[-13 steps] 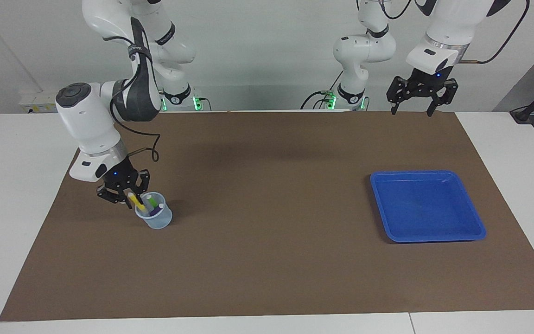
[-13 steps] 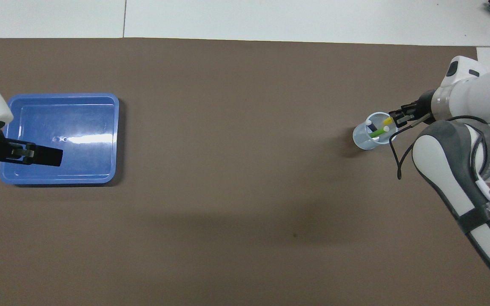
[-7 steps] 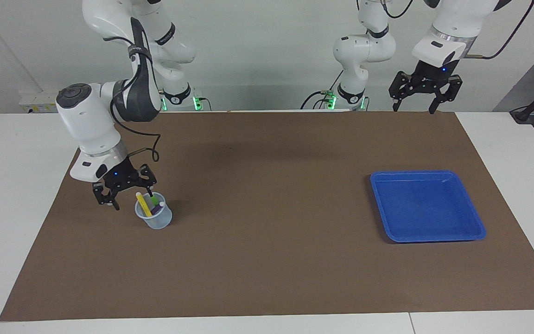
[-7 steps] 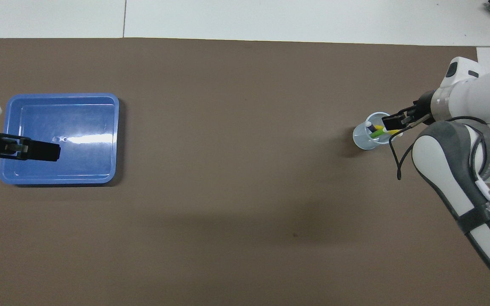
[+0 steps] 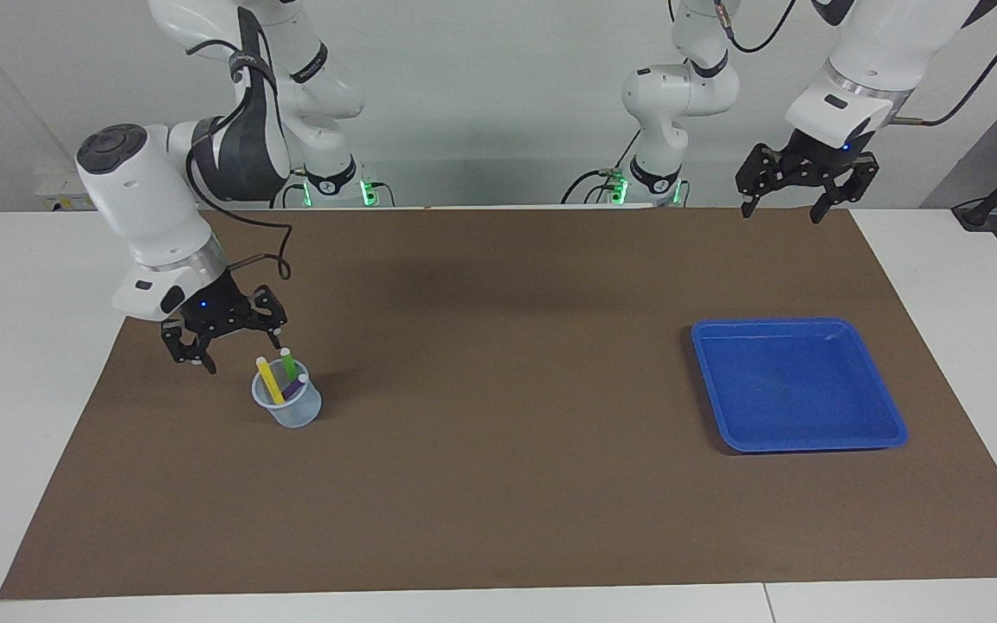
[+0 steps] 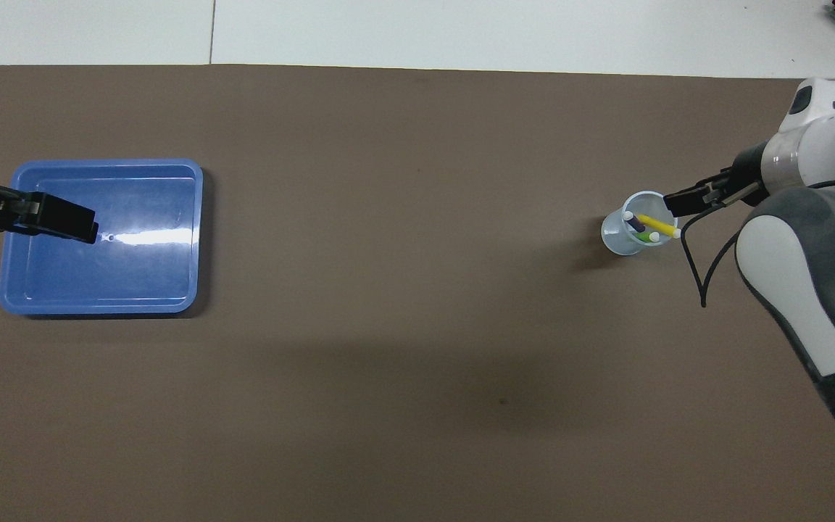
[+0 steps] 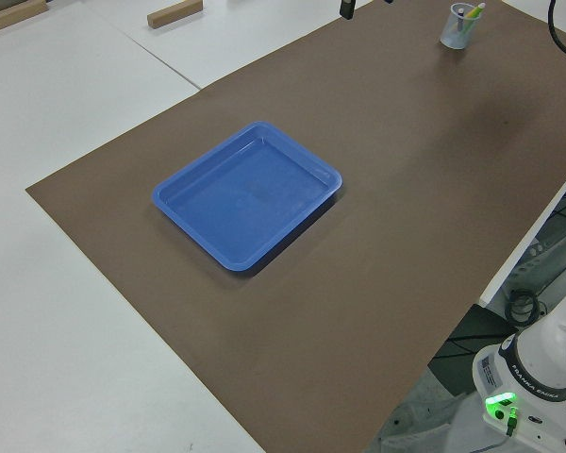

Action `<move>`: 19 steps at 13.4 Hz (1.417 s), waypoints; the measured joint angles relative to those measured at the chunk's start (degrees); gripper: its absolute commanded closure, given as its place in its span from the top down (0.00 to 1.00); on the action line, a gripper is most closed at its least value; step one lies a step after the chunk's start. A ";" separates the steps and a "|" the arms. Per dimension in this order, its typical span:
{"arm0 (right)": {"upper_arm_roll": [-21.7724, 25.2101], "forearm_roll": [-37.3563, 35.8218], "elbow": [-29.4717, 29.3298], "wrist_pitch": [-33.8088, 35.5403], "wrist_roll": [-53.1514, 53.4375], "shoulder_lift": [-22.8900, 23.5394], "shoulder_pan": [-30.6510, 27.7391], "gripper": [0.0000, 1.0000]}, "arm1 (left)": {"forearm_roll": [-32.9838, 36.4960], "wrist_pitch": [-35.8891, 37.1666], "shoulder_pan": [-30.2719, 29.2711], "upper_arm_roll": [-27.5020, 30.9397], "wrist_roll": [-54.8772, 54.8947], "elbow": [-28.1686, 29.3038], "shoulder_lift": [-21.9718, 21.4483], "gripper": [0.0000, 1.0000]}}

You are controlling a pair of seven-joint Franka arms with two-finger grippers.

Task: Transfer and insert pens with both arms

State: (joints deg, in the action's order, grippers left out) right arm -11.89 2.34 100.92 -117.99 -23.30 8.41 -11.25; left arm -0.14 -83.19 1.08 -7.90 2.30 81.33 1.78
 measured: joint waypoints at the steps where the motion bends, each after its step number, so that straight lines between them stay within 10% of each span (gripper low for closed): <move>1: -0.16 0.00 -0.52 1.67 1.58 -0.98 0.19 1.00 | 0.00 0.00 0.00 0.00 0.00 0.01 0.00 1.00; 19: -0.18 -1.40 -13.13 27.87 14.83 -8.79 4.66 1.00 | 0.14 0.24 -0.05 0.28 -0.03 4.58 -2.00 1.00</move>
State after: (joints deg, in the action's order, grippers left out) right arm -12.06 0.94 87.78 -90.13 -8.48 -0.38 -6.59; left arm 0.00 -82.95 1.03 -7.62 2.27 85.91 -0.23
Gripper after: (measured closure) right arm 0.000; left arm 0.000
